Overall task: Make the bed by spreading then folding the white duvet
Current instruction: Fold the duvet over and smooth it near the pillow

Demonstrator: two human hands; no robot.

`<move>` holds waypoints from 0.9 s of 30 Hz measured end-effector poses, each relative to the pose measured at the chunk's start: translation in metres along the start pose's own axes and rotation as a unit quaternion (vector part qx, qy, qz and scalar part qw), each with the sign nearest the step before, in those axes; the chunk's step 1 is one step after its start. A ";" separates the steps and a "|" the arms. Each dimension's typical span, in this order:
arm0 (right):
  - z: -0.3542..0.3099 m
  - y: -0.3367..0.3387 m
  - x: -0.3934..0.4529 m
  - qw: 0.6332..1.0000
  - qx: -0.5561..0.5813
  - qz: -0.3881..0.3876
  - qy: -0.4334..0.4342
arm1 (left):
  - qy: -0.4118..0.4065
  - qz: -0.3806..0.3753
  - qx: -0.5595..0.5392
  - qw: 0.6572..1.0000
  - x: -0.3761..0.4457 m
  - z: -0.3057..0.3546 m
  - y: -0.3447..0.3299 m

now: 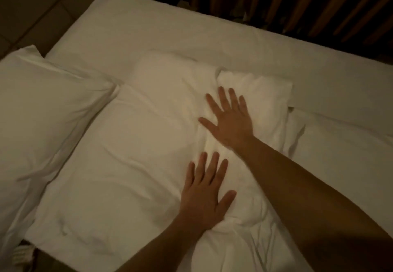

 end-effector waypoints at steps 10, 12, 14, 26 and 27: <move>0.142 0.036 -0.005 0.957 -0.107 -0.039 -0.265 | -0.185 -0.004 0.042 0.982 -0.033 0.006 -0.004; 0.124 0.063 -0.006 0.964 -0.108 0.021 -0.240 | -0.222 0.066 0.077 0.970 0.015 -0.024 0.034; 0.081 0.078 -0.009 0.978 -0.075 0.096 -0.171 | -0.137 0.114 0.054 0.982 0.079 -0.060 0.085; -0.022 -0.067 -0.177 0.995 0.038 0.031 -0.090 | -0.014 0.014 0.096 0.995 0.099 -0.119 0.039; -0.016 -0.071 -0.187 0.994 0.037 0.035 -0.099 | -0.012 0.025 0.106 0.994 0.085 -0.129 0.038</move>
Point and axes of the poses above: each hand's wrist, its own x-axis towards the middle knuckle, its own y-axis out of the back of the hand, z = x × y, the point moved 6 cm from there along x, towards the middle knuckle, and after that the axes turned 5 degrees about x, right-handed, at the moved point
